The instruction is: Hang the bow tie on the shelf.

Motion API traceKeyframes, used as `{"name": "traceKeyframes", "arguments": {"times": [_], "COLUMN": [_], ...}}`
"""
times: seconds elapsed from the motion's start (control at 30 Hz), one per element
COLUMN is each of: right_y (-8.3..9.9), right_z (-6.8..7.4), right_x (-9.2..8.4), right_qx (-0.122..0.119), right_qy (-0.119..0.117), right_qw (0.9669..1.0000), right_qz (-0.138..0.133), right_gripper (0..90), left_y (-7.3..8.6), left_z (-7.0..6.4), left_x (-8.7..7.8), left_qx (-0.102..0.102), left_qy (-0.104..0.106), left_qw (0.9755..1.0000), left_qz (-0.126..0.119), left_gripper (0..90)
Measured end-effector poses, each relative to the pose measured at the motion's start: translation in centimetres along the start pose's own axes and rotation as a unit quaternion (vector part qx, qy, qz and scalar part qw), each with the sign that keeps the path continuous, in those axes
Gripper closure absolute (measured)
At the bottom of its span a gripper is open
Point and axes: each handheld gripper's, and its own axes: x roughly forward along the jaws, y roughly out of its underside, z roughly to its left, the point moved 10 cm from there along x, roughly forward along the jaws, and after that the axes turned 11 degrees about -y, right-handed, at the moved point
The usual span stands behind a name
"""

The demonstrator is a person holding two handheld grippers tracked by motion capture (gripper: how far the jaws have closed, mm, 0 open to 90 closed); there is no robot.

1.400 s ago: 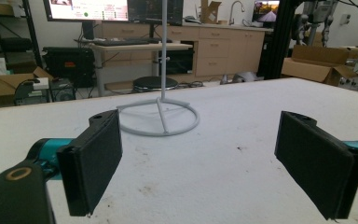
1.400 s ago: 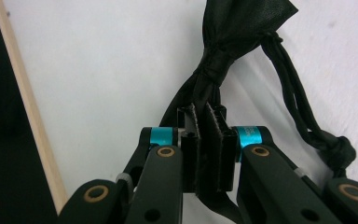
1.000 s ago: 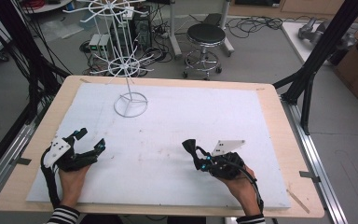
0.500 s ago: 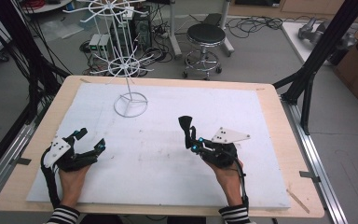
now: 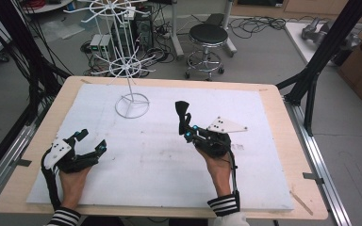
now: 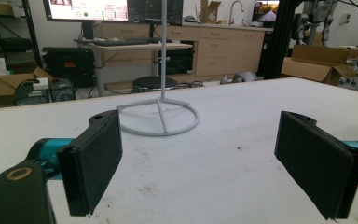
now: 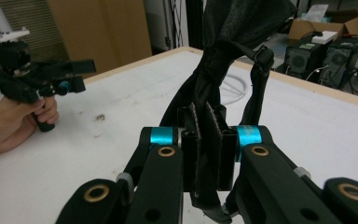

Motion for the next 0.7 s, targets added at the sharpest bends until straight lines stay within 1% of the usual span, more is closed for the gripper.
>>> {"name": "traceKeyframes", "arguments": {"times": [0.07, 0.23, 0.3, 0.33, 0.37, 0.47, 0.5, 0.53, 0.6, 0.67, 0.7], "right_y": [-0.4, -2.3, -3.1, -3.1, -3.9, -4.8, -4.8, -5.3, -5.7, -6.0, -6.0], "right_z": [-0.2, -0.3, -0.3, -0.3, -0.3, -0.2, -0.2, -0.2, -0.3, -0.3, -0.3], "right_x": [0.2, 1.0, 1.4, 1.4, 2.1, 2.9, 2.9, 3.5, 4.0, 4.6, 4.6], "right_qx": [0.004, -0.009, -0.014, -0.014, -0.02, -0.023, -0.023, -0.022, -0.024, -0.024, -0.024], "right_qy": [0.003, 0.004, 0.004, 0.004, 0.003, 0.0, 0.0, -0.001, -0.003, -0.004, -0.004], "right_qw": [0.9999, 0.9995, 0.9993, 0.9993, 0.9991, 0.9989, 0.9989, 0.9989, 0.9986, 0.9986, 0.9986], "right_qz": [-0.01, -0.031, -0.034, -0.034, -0.037, -0.041, -0.041, -0.043, -0.048, -0.046, -0.046], "right_gripper": [84.7, 84.8, 84.7, 84.7, 84.8, 84.7, 84.7, 84.8, 84.8, 84.8, 84.8], "left_y": [0.0, 0.0, 0.0, 0.0, 0.0, 0.0, 0.0, 0.0, 0.0, 0.0, 0.0], "left_z": [0.0, 0.0, 0.0, 0.0, 0.0, 0.0, 0.0, 0.0, 0.0, 0.0, 0.0], "left_x": [0.0, 0.0, 0.0, 0.0, 0.0, 0.0, 0.0, 0.0, 0.0, 0.0, 0.0], "left_qx": [0.0, 0.0, 0.0, 0.0, 0.0, 0.0, 0.0, 0.0, 0.0, 0.0, 0.0], "left_qy": [0.0, 0.0, 0.0, 0.0, 0.0, 0.001, 0.001, 0.001, 0.0, 0.001, 0.001], "left_qw": [1.0, 1.0, 1.0, 1.0, 1.0, 1.0, 1.0, 1.0, 1.0, 1.0, 1.0], "left_qz": [0.0, 0.0, 0.0, 0.0, 0.0, 0.0, 0.0, 0.0, 0.0, 0.0, 0.0], "left_gripper": [15.3, 15.3, 15.3, 15.3, 15.3, 15.3, 15.3, 15.3, 15.3, 15.3, 15.3]}}
